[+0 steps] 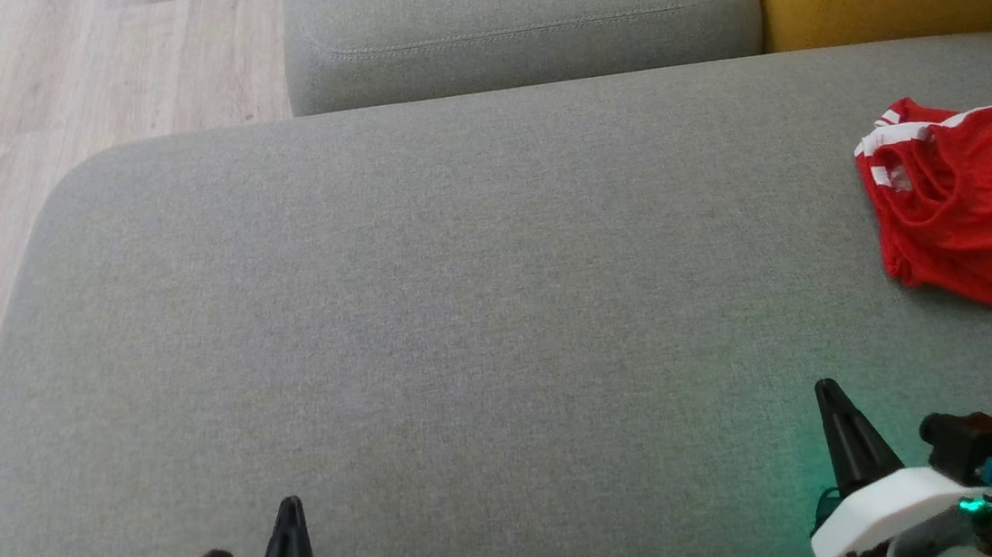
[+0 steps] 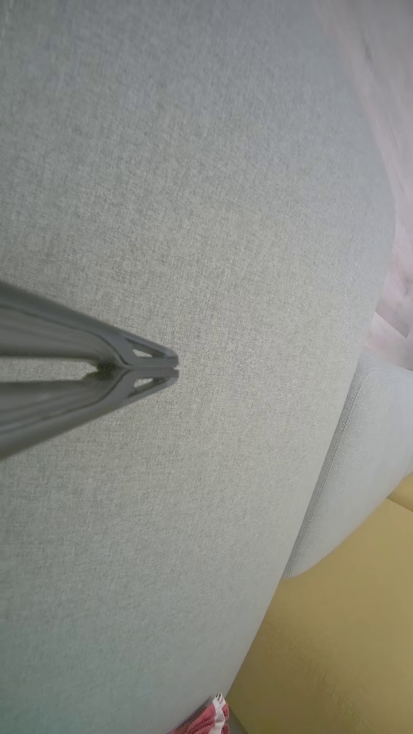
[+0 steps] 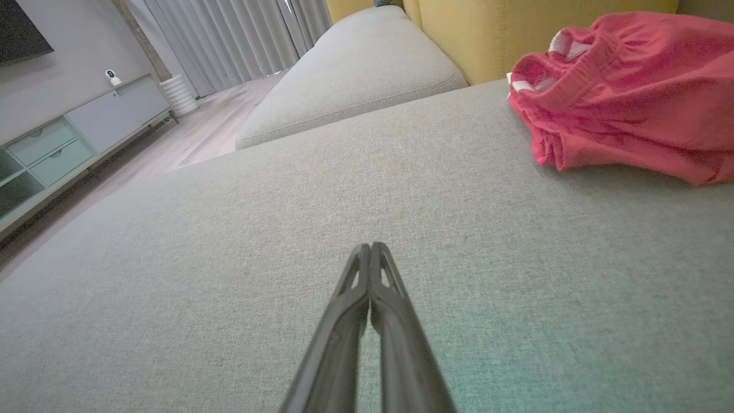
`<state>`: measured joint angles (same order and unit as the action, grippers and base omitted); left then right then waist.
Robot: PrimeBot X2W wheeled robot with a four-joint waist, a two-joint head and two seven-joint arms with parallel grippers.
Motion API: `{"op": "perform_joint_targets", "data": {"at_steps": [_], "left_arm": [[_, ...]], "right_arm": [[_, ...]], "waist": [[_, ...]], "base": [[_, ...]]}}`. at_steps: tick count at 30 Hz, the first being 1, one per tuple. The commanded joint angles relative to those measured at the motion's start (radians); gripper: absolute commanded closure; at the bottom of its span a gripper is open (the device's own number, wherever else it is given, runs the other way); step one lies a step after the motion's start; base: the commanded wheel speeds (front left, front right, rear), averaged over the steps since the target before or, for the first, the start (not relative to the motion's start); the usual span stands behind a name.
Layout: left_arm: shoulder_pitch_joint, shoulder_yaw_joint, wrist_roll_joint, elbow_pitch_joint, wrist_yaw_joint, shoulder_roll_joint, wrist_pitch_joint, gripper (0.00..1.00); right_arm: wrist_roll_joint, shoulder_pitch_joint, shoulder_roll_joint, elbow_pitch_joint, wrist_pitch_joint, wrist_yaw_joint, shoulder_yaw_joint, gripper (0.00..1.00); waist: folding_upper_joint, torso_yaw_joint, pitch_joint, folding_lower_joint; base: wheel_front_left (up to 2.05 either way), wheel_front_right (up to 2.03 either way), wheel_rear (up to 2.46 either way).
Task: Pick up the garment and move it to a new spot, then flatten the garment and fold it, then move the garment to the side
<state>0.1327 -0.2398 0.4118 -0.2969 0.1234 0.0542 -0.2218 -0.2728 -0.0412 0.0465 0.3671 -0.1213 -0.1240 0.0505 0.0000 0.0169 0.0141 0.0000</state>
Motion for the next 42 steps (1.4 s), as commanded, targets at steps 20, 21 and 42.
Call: {"op": "perform_joint_targets", "data": {"at_steps": [20, 21, 42], "left_arm": [[-0.082, 0.071, 0.236, 0.032, -0.05, 0.007, 0.056, 1.0], [-0.083, 0.074, 0.246, 0.032, -0.052, 0.007, 0.058, 1.0], [-0.116, 0.128, 0.455, 0.037, -0.096, 0.009, 0.113, 1.0]], "right_arm": [[-0.259, 0.066, 0.003, -0.052, 0.046, -0.002, -0.035, 1.0], [-0.271, 0.067, 0.004, -0.052, 0.048, -0.002, -0.036, 1.0], [-0.5, 0.084, 0.005, -0.067, 0.087, -0.003, -0.062, 1.0]], "waist": [[0.0, -0.003, -0.003, 0.0], [0.0, -0.003, -0.003, 0.0], [0.0, -0.006, -0.006, 0.0]], "base": [[0.0, 0.0, 0.0], [0.0, 0.0, 0.0], [0.0, 0.0, 0.0]]}}
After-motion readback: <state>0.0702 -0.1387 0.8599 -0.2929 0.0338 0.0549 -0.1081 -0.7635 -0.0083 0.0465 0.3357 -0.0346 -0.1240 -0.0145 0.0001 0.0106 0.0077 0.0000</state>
